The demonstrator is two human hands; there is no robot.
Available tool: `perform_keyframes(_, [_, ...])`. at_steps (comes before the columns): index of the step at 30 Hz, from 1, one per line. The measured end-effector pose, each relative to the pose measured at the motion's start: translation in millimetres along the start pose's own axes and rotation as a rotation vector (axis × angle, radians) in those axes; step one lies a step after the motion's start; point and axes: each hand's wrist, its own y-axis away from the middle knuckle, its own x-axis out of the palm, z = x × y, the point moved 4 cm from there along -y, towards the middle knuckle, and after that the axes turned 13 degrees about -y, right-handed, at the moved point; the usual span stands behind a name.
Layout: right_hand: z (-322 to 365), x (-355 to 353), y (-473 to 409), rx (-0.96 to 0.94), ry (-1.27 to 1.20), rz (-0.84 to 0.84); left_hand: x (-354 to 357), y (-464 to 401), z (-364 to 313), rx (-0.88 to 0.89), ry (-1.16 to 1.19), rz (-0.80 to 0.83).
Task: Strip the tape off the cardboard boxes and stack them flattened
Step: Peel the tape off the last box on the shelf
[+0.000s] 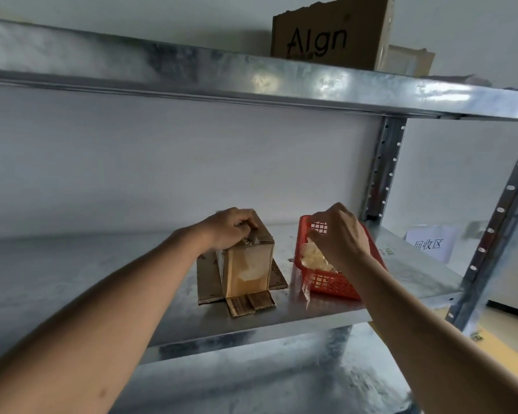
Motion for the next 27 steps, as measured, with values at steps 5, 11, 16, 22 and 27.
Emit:
perform_keyframes(5, [39,28,2,-0.214,-0.286,0.151,0,10,4,0.003,0.051,0.019])
perform_keyframes(11, [80,68,15,-0.225,-0.244,0.37,-21,30,11,-0.001,-0.33,-0.004])
perform_keyframes(16, [107,76,6,-0.212,-0.198,0.435,-40,51,20,-0.027,-0.677,-0.01])
perform_keyframes(22, [105,71,-10,-0.299,-0.136,0.536,-59,62,43,-0.093,-0.687,0.025])
perform_keyframes(27, [99,80,-6,-0.36,-0.198,0.453,-62,71,69,-0.15,-0.435,0.104])
